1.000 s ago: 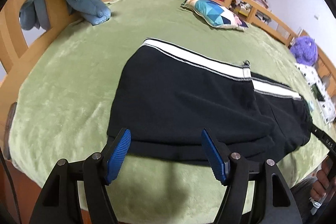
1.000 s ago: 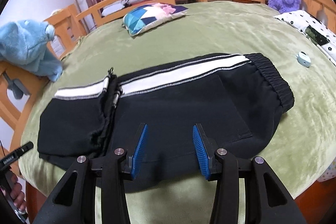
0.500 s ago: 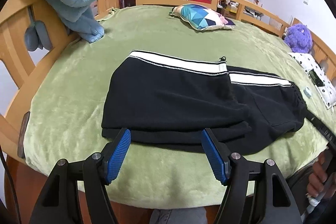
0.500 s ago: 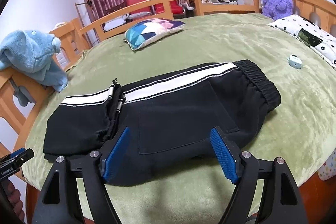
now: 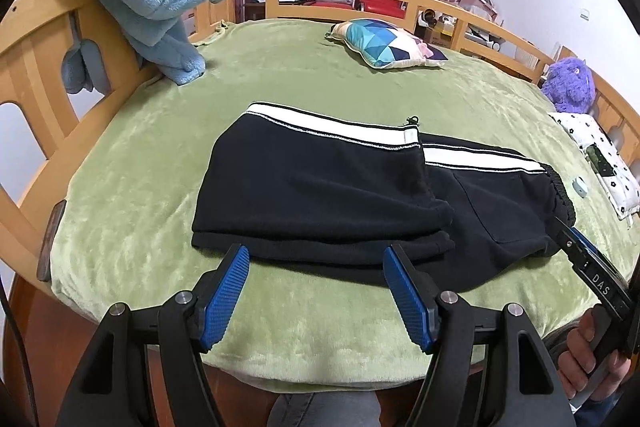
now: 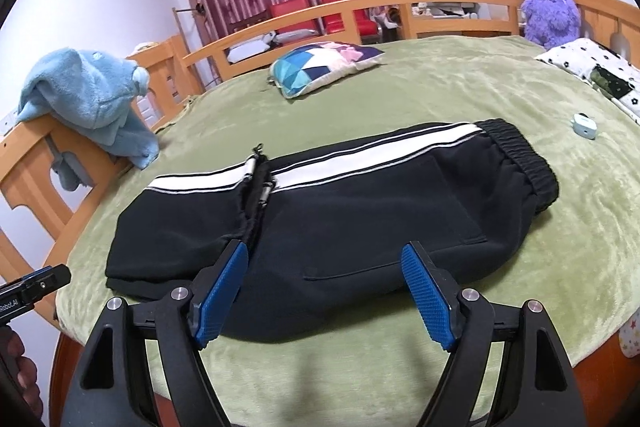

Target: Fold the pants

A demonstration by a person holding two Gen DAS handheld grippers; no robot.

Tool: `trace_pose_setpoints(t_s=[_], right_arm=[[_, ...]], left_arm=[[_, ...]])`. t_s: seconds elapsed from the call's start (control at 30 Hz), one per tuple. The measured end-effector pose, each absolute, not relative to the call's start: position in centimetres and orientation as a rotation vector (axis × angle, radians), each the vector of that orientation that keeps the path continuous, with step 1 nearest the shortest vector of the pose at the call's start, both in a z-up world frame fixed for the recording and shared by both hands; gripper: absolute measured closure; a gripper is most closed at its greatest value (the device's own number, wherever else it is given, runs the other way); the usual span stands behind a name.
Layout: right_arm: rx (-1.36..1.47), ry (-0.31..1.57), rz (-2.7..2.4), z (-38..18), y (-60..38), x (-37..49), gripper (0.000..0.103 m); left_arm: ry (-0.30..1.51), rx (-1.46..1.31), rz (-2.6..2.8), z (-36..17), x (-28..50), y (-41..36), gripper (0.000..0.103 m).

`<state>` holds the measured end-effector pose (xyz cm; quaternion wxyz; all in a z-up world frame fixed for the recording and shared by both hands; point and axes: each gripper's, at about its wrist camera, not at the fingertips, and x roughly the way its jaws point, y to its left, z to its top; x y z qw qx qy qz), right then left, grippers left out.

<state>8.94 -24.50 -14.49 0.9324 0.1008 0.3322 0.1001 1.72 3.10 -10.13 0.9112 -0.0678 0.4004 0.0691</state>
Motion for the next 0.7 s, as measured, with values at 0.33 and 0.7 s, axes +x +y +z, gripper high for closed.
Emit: trace_pose_setpoints(t_s=[0.33, 0.7], right_arm=[[0.17, 0.689, 0.242, -14.3, -22.6, 8.0, 0.024], [0.18, 0.735, 0.251, -15.3, -23.0, 9.0, 0.037]], left_arm=[[0.8, -0.159, 0.144, -9.5, 0.3, 3.6, 0.035], [0.909, -0.282, 0.163, -13.4, 3.1, 10.8, 0.035]])
